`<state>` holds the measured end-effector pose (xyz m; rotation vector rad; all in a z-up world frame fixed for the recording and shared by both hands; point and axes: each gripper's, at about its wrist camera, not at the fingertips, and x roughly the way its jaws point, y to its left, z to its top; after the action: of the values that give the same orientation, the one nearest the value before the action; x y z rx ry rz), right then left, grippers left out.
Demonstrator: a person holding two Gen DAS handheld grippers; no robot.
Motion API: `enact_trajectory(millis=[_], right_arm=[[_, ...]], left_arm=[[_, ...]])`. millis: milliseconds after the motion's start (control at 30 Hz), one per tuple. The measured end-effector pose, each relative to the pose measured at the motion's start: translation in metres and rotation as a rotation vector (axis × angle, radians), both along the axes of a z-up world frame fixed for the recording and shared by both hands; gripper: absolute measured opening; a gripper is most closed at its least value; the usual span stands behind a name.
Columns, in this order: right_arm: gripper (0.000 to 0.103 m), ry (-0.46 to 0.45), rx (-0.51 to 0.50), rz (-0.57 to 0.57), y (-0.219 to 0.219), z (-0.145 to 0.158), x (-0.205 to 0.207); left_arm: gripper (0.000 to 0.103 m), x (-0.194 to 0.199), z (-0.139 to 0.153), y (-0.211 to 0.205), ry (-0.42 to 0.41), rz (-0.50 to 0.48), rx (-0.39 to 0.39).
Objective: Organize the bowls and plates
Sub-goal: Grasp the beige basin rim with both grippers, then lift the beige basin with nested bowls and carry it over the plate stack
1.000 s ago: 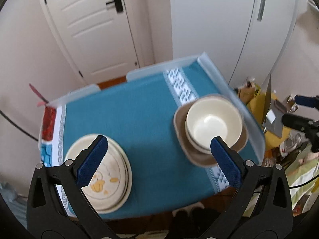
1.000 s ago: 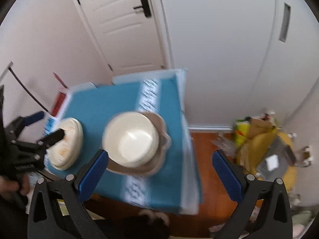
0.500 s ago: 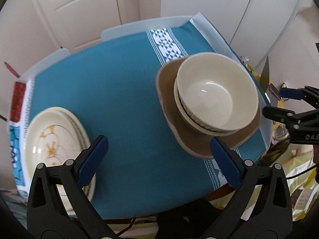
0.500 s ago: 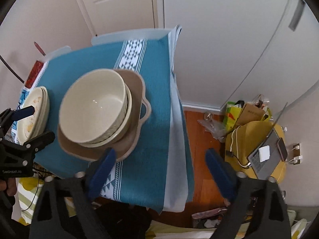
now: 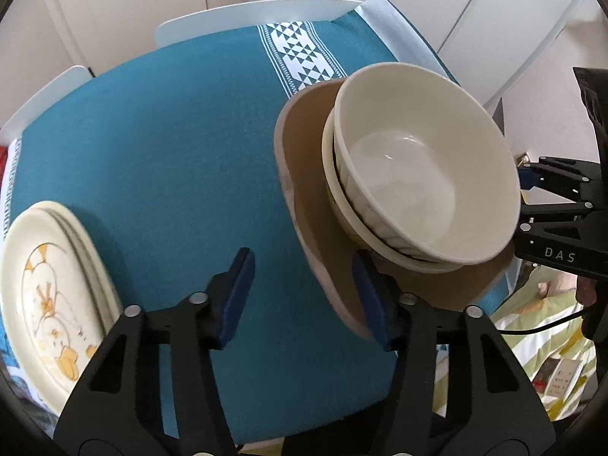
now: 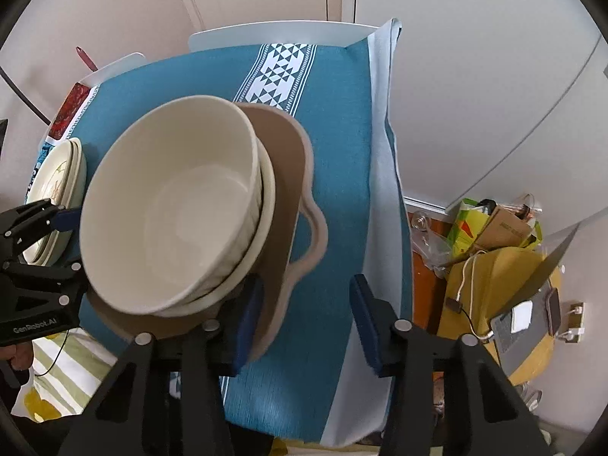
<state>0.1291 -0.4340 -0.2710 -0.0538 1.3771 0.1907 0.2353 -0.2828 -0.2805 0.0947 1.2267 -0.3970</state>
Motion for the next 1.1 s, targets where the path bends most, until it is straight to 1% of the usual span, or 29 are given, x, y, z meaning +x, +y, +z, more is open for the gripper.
enact_trajectory(millis=[33,100,133,167,200,233,267,367,433,700,900,1100], right_arm=[[0.036,0.0,0.008,0.004,0.0,-0.002,0.002],[0.029,0.005,0.021,0.022,0.004,-0.008,0.004],[0.025,0.005,0.028,0.028,0.007,-0.011,0.005],[0.023,0.006,0.04,0.03,0.008,-0.014,0.005],[0.019,0.003,0.057,0.026,0.009,-0.017,0.004],[0.015,-0.005,0.077,0.021,0.008,-0.018,0.004],[0.014,-0.015,0.087,0.012,0.008,-0.019,0.003],[0.011,-0.036,0.129,-0.017,0.004,-0.02,0.002],[0.008,-0.052,0.131,-0.016,0.006,-0.019,0.0],[0.008,-0.082,0.147,-0.017,0.006,-0.017,-0.002],[0.008,-0.093,0.154,-0.022,0.009,-0.014,-0.001],[0.008,-0.119,0.156,-0.03,0.012,-0.001,0.003]], left_arm=[[0.042,0.003,-0.002,-0.002,0.001,-0.004,0.003],[0.028,0.006,-0.009,-0.009,0.011,-0.021,0.011],[0.026,0.007,-0.013,-0.013,0.018,-0.029,0.011],[0.021,0.008,-0.015,-0.015,0.02,-0.033,0.008],[0.017,0.009,-0.017,-0.018,0.02,-0.038,0.008],[0.015,0.009,-0.018,-0.02,0.012,-0.04,0.002],[0.012,0.008,-0.017,-0.02,0.005,-0.04,0.0],[0.011,0.005,-0.015,-0.019,-0.009,-0.03,-0.013],[0.011,0.002,-0.014,-0.018,-0.022,-0.032,-0.008],[0.01,-0.003,-0.011,-0.019,-0.06,-0.049,0.022],[0.01,0.0,-0.007,-0.017,-0.072,-0.034,0.036],[0.01,0.001,0.009,-0.013,-0.098,-0.024,0.04]])
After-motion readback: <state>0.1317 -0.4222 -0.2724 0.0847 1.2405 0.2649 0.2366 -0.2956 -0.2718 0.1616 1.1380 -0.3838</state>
